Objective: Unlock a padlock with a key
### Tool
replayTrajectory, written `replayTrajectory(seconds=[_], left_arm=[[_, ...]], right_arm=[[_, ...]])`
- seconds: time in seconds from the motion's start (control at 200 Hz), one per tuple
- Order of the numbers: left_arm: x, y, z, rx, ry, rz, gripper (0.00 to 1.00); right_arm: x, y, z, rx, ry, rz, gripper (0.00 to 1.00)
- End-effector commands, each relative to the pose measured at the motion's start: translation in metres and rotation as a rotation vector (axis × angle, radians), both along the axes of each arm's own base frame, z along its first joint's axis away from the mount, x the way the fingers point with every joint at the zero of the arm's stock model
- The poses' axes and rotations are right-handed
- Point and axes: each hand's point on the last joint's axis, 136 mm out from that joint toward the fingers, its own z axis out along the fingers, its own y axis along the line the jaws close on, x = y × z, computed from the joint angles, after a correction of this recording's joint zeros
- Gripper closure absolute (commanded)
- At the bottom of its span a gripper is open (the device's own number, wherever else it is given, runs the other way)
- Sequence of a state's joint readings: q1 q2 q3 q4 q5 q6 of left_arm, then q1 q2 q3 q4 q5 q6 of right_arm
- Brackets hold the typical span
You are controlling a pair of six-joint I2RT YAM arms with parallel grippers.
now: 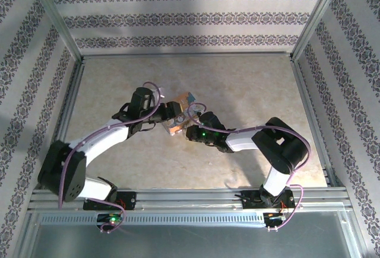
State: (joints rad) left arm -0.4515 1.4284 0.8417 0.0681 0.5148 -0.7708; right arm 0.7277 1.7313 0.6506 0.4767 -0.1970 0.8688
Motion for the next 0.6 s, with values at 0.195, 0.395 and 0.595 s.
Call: replayTrajectory(seconds=[0.195,0.395,0.595], left_arm=[[0.012,-0.029,-0.032,0.041,0.037,-0.091,0.41],[0.007,-0.025,-0.054,0.071,0.079,-0.084,0.41],[-0.002,-0.018,-0.073,0.095,0.115,-0.068,0.41]], right_arm=[[0.009,-0.004,0.003,0.048,-0.002,-0.042,1.00],[0.014,-0.006,0.006,0.098,0.000,-0.079,1.00],[0.022,-0.011,0.005,0.120,0.007,-0.119,1.00]])
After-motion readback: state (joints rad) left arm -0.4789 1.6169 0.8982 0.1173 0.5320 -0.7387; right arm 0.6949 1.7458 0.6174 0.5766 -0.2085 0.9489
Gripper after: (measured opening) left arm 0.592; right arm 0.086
